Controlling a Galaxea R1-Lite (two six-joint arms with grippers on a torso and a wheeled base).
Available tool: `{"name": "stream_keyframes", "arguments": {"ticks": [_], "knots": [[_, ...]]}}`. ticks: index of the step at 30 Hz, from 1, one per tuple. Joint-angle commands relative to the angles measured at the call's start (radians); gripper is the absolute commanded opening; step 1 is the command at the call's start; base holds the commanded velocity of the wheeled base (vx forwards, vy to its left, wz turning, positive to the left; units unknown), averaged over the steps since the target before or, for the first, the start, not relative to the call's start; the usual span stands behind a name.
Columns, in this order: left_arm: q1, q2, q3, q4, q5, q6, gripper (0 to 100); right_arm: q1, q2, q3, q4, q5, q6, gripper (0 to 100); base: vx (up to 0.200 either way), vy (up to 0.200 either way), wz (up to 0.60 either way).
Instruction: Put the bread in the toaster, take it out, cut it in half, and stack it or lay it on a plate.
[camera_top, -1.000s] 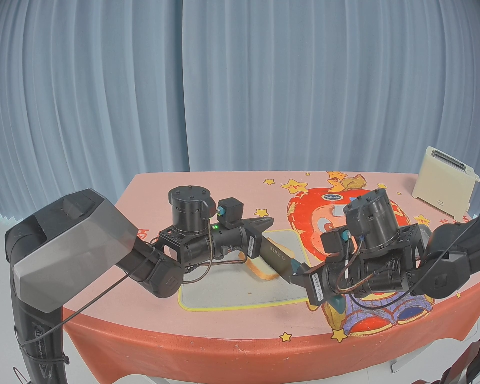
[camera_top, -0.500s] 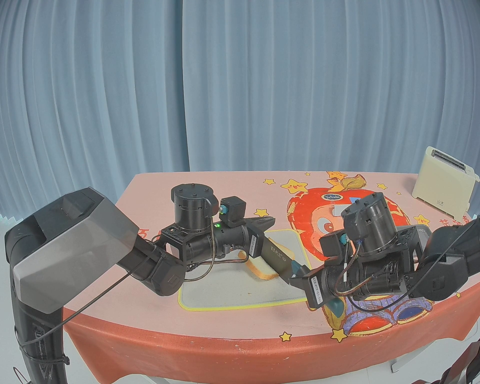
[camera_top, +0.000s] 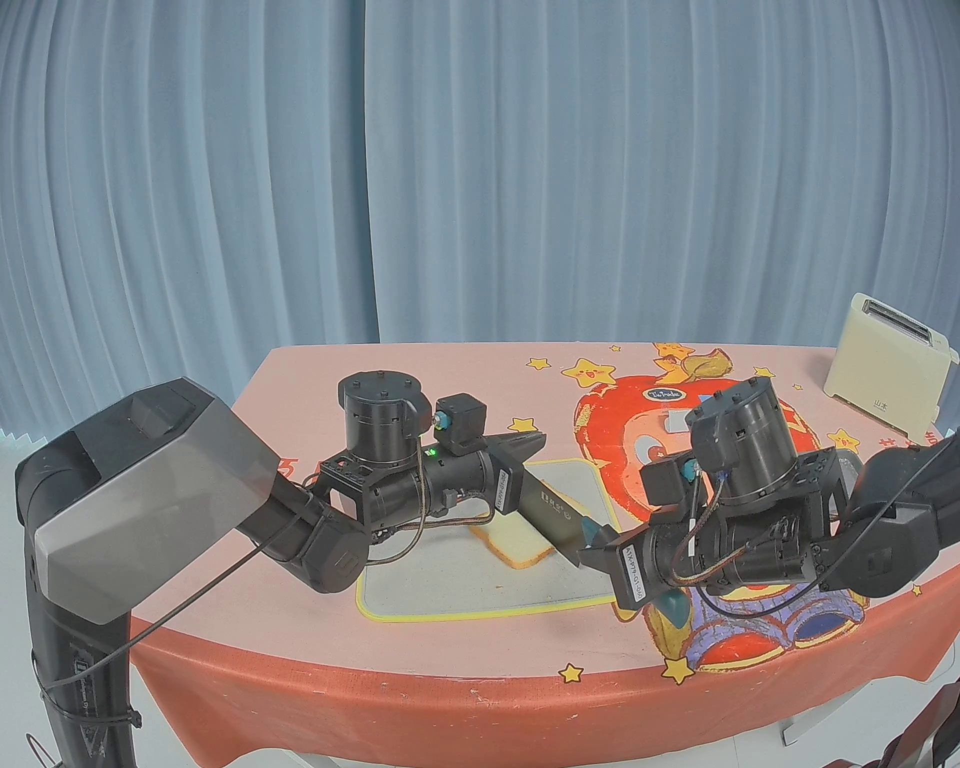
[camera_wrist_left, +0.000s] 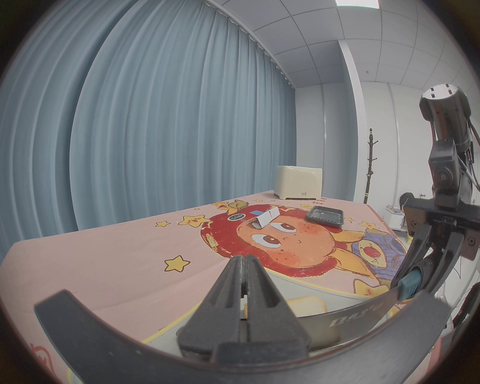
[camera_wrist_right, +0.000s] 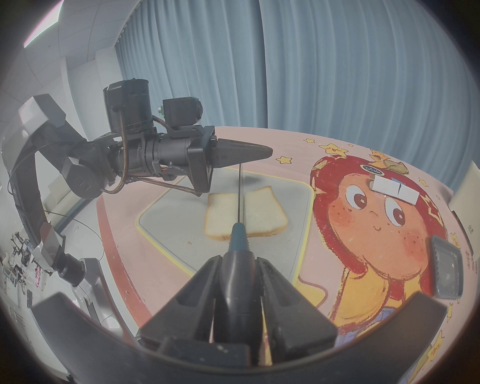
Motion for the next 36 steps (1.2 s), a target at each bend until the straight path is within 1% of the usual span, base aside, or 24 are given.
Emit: {"name": "stream_keyframes", "arguments": {"ticks": [1,13,16,21,26,28,32,35,36], "knots": [[-0.005,0.001,-0.012,0.007,-0.001,-0.001,0,-0.004,0.017,0.003,0.000,-0.001,0.000,0,0.000,0.000,0.00],[-0.006,-0.122,0.003,0.011,-0.001,-0.003,0,-0.002,0.010,0.001,-0.001,-0.003,0.000,0,0.000,0.000,0.00],[0.000,-0.157,0.011,0.011,-0.001,-0.003,0,-0.002,0.005,-0.002,-0.001,-0.026,-0.002,0,0.000,0.000,0.00],[0.005,-0.202,0.043,0.013,0.001,-0.003,0,-0.002,-0.001,-0.006,-0.003,-0.029,-0.002,0,0.000,0.000,0.00],[0.011,-0.277,0.134,0.005,0.035,-0.001,0,-0.002,-0.024,-0.002,-0.029,-0.029,-0.002,0,0.000,0.000,0.00],[0.012,-0.295,0.160,0.004,0.036,-0.001,0,-0.002,-0.030,0.004,-0.052,-0.029,-0.002,0,0.000,0.000,0.00],[0.046,-0.332,0.215,-0.009,0.062,-0.001,0,-0.002,-0.035,0.012,-0.067,-0.029,-0.002,0,0.000,0.000,0.00],[0.051,-0.345,0.235,-0.029,0.071,-0.001,0,0.001,-0.045,0.012,-0.065,-0.029,-0.002,0,0.000,0.000,0.00],[0.075,-0.368,0.264,-0.046,0.081,-0.001,0,0.004,-0.056,0.013,-0.065,-0.029,0.000,0,0.000,0.000,0.00]]}}
